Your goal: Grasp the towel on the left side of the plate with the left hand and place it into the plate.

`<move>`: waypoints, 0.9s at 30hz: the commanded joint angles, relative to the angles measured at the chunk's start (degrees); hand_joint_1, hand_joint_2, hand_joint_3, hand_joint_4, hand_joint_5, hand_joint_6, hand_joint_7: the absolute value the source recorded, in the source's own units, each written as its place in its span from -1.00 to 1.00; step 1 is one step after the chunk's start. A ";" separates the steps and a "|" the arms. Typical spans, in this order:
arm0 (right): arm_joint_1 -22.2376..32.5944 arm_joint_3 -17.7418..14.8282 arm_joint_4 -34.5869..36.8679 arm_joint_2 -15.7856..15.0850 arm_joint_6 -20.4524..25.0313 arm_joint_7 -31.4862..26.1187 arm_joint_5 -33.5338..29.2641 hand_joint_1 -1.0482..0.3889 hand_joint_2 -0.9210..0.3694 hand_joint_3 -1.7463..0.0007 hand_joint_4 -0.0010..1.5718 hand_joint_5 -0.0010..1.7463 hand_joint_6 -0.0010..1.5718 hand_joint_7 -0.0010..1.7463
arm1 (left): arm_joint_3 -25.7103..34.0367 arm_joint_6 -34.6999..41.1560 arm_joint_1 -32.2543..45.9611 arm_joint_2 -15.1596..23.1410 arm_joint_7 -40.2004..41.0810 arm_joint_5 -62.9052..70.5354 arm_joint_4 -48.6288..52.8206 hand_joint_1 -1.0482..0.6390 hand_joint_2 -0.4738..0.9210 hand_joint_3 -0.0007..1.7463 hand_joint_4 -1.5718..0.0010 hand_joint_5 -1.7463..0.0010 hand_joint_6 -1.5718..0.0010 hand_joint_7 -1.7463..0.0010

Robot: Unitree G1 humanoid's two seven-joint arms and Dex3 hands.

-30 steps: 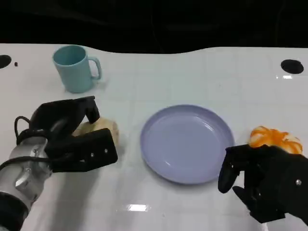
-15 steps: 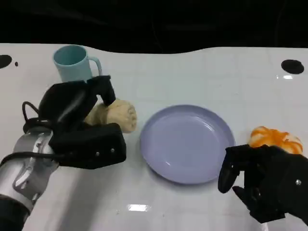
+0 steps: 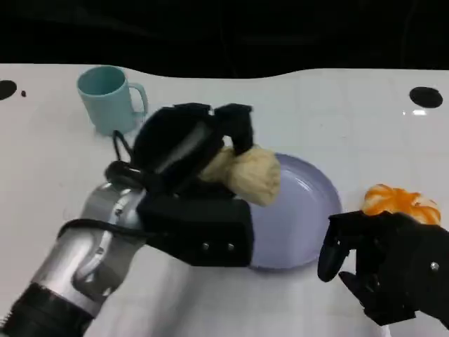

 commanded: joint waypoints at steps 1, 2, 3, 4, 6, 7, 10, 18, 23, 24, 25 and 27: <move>-0.39 0.14 -0.56 -0.60 0.28 -0.28 -0.50 0.42 -0.43 -0.25 -0.04 1.00 -0.10 0.63 | -1.73 4.15 0.16 -2.76 -4.98 -0.04 -2.21 0.03 0.38 0.13 -0.09 -1.00 0.22 -0.84; -0.40 0.17 -0.61 -0.55 0.35 -0.32 -0.51 0.42 -0.44 -0.25 -0.04 1.00 -0.10 0.63 | -1.88 4.94 0.16 -3.47 -6.39 -0.82 -2.48 0.03 0.45 0.03 -0.03 -1.00 0.16 -0.62; -0.43 0.19 -0.64 -0.51 0.41 -0.32 -0.49 0.42 -0.44 -0.25 -0.04 1.00 -0.10 0.64 | -1.82 6.25 0.01 -4.25 -9.18 -2.60 -2.79 0.03 0.52 -0.10 0.03 -1.00 0.12 -0.41; -0.47 0.22 -0.64 -0.50 0.46 -0.33 -0.49 0.42 -0.44 -0.25 -0.04 1.00 -0.10 0.64 | -1.75 6.94 -0.14 -4.62 -11.36 -3.97 -2.98 0.01 0.71 -0.37 0.19 -0.68 0.12 0.01; -0.60 0.38 -0.73 -0.60 0.72 -0.35 -0.63 0.42 -0.44 -0.25 -0.03 1.00 -0.10 0.64 | -1.99 6.97 -0.54 -4.31 -14.20 -5.02 -3.14 -0.03 0.92 -0.67 0.22 -0.22 0.09 0.48; -0.66 0.44 -0.75 -0.72 0.72 -0.32 -0.69 0.41 -0.44 -0.25 -0.03 1.00 -0.10 0.64 | -2.27 6.72 -0.71 -3.93 -15.06 -4.82 -3.28 -0.06 0.97 -0.75 0.25 -0.11 0.13 0.65; -0.64 0.25 -0.62 -0.80 0.34 -0.15 -0.52 0.41 -0.44 -0.25 -0.03 1.00 -0.11 0.64 | -3.82 6.61 -1.59 -2.13 -18.95 -3.42 -3.06 -0.13 1.00 -0.79 0.49 0.07 0.30 0.92; -0.40 0.16 -0.41 -1.32 -0.38 -0.02 -0.76 0.38 -0.43 -0.25 -0.05 1.00 -0.12 0.62 | -4.69 6.14 -2.65 0.60 -26.93 -4.76 -2.01 -0.27 1.00 -0.81 0.74 0.56 0.67 1.00; -0.44 -0.15 -0.17 -1.00 -0.10 0.00 -0.22 0.39 -0.43 -0.24 -0.06 1.00 -0.11 0.61 | -2.08 5.71 -2.14 2.00 -28.00 -6.59 -4.22 -0.29 1.00 -0.77 0.75 0.55 0.66 0.97; -0.47 -0.21 -0.09 -0.92 -0.06 0.00 -0.12 0.39 -0.44 -0.24 -0.06 1.00 -0.11 0.61 | -1.30 5.82 -1.92 2.11 -27.93 -7.33 -4.74 -0.28 1.00 -0.74 0.69 0.52 0.59 0.94; -0.46 -0.28 0.00 -0.85 -0.11 -0.01 -0.03 0.40 -0.44 -0.24 -0.06 1.00 -0.11 0.61 | -0.69 5.87 -1.74 2.22 -27.84 -7.97 -5.14 -0.28 1.00 -0.73 0.66 0.51 0.56 0.93; -0.27 -0.41 0.44 -0.79 -1.11 -0.16 0.07 0.41 -0.44 -0.24 -0.06 1.00 -0.10 0.61 | 1.10 5.43 -1.29 2.47 -27.24 -9.76 -5.93 -0.27 1.00 -0.70 0.54 0.34 0.42 0.90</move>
